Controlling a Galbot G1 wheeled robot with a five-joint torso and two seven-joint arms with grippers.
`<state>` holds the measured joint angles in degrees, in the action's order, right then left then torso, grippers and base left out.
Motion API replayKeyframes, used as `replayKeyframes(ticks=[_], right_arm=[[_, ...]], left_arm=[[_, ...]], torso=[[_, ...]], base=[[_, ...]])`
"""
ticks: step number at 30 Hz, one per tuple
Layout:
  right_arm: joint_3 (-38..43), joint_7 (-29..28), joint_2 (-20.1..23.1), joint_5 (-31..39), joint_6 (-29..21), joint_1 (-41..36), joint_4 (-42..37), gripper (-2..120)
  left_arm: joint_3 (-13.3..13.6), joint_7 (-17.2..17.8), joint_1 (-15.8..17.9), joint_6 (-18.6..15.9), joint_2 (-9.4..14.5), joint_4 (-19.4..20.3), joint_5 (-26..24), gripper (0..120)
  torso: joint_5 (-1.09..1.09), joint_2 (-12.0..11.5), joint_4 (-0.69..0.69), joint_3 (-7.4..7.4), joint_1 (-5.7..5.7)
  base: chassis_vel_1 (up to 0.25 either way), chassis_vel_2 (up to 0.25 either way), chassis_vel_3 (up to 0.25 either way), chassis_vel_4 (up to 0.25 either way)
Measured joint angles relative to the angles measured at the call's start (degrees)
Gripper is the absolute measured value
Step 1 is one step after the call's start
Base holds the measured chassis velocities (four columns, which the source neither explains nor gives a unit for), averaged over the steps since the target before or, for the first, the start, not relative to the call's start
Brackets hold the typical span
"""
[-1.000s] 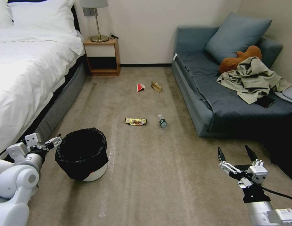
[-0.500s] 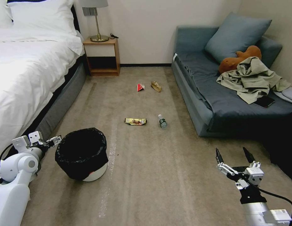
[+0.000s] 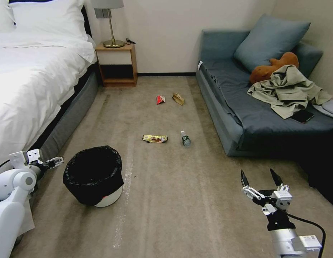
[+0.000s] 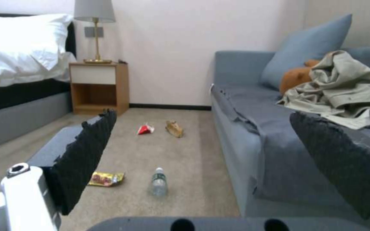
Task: Pick up the trash bin, then pick up the garbage on the floor and place it into the trash bin.
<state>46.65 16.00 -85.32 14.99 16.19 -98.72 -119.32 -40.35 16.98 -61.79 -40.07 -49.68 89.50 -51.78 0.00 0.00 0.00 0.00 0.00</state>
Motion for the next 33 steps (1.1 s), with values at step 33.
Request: replayKeyframes(ticks=[33], right_arm=[[0.5,-0.4,0.7,1.5,0.5,0.0,0.5,100]], left_arm=[[9.2,-2.1,6.9,-2.1,-2.3,-7.5,3.7,99]], torso=[[0.00,0.0,0.00,0.00,0.00]], base=[[0.000,0.000,0.000,0.000]])
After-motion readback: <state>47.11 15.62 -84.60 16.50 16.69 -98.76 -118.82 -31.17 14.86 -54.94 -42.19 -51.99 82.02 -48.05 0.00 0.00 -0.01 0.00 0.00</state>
